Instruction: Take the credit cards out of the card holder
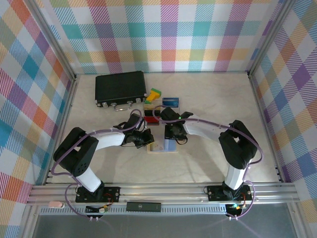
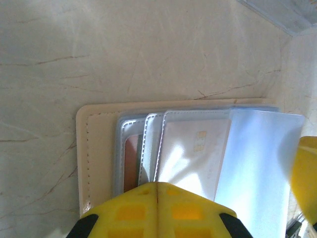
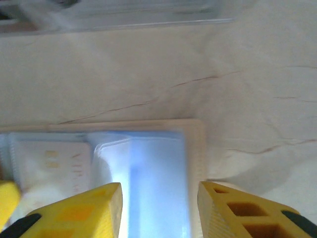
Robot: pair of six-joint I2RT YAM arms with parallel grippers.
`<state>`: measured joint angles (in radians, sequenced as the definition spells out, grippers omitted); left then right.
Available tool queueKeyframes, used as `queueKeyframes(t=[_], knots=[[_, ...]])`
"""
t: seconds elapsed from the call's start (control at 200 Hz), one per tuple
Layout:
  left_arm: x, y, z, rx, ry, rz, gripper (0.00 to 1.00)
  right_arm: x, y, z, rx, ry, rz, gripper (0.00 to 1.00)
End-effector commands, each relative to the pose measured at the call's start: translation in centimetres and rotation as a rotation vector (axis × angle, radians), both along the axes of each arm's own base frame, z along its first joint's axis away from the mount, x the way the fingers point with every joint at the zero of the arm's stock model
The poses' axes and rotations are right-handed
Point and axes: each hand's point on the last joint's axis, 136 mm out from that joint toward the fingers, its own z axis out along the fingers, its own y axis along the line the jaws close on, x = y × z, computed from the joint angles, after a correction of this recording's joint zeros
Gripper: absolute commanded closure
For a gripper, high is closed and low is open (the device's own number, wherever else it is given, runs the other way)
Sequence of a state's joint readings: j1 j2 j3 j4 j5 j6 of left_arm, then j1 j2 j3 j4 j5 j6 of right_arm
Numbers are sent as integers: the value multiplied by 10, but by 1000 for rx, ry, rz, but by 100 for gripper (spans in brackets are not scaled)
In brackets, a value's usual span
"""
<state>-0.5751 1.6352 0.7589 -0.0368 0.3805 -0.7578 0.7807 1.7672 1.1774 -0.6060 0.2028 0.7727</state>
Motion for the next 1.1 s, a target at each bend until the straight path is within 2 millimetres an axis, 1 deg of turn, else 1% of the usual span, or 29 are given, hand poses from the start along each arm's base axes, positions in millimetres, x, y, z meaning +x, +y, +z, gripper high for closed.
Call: queueKeyframes(t=[0.0, 0.045, 0.135, 0.255, 0.33, 0.41, 0.505, 0.645, 0.865, 1.095], knots=[[-2, -1, 9, 18, -7, -22, 100, 1, -16, 10, -1, -28, -57, 56], [-1, -2, 16, 13, -18, -26, 98, 2, -16, 17, 16, -54, -61, 56], [2, -2, 25, 11, -45, -33, 90, 8, -17, 33, 49, -122, -64, 56], [5, 4, 30, 53, -71, -38, 84, 12, -15, 43, 107, -166, -51, 57], [5, 4, 31, 58, -74, -41, 82, 12, -2, 46, 185, -167, -9, 57], [7, 2, 31, 54, -72, -45, 82, 9, 17, 47, 291, -143, 48, 59], [8, -2, 29, 41, -59, -52, 83, 3, 37, 42, 385, -89, 90, 64], [11, -6, 25, 40, -47, -54, 86, -4, 50, 27, 459, -21, 92, 72], [11, -8, 12, 47, -11, -53, 92, -12, 52, 7, 499, 53, 64, 80], [7, 5, -2, 110, 9, -30, 95, -20, 49, -7, 506, 99, 45, 83]])
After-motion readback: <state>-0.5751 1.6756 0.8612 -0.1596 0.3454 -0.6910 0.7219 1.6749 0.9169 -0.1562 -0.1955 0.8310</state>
